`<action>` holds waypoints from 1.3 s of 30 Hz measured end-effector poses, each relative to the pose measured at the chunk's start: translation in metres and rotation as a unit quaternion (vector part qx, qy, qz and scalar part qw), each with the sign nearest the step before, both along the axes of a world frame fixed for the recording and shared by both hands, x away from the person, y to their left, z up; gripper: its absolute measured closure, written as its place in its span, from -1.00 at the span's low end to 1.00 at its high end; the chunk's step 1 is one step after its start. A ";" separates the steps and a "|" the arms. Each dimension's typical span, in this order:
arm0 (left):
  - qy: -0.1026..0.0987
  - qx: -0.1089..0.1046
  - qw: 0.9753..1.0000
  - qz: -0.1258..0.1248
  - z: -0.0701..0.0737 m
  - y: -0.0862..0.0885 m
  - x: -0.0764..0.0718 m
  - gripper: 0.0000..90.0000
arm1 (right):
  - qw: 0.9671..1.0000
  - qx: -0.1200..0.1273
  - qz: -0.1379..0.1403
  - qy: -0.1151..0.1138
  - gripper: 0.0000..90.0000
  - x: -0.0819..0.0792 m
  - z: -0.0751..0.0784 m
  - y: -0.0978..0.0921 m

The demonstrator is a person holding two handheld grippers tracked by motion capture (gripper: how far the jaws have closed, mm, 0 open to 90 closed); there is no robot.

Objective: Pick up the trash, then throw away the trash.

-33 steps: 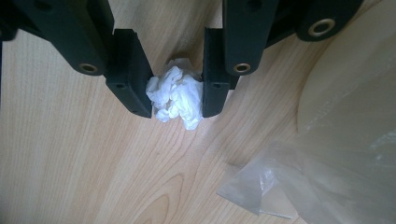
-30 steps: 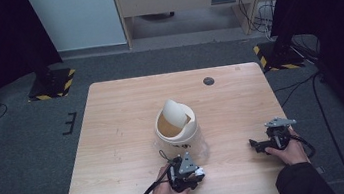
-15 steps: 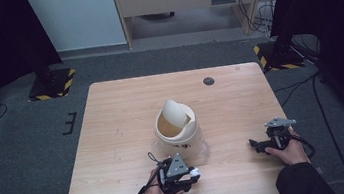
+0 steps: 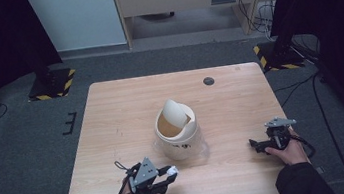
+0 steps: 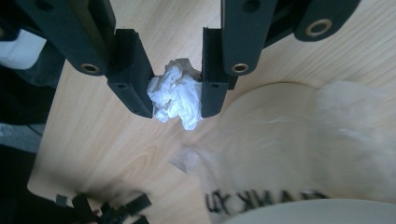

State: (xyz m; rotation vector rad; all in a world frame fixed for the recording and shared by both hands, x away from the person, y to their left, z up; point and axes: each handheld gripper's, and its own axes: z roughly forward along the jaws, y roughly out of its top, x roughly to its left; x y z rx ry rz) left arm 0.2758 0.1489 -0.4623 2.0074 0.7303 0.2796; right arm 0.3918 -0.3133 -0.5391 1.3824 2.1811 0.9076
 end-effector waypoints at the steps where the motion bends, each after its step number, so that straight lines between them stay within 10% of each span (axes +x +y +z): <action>1: -0.001 -0.004 1.000 0.005 0.001 0.003 0.000 0.45 | 1.000 0.000 0.000 0.000 -0.99 0.000 0.000 0.000; 16: -0.028 -0.053 0.996 0.059 0.019 0.028 0.004 0.45 | 1.000 0.000 0.000 0.000 -0.99 0.000 0.000 0.000; 39: -0.114 -0.132 0.978 0.112 0.066 0.059 0.016 0.45 | 1.000 0.000 0.000 0.000 -0.99 0.000 0.000 0.000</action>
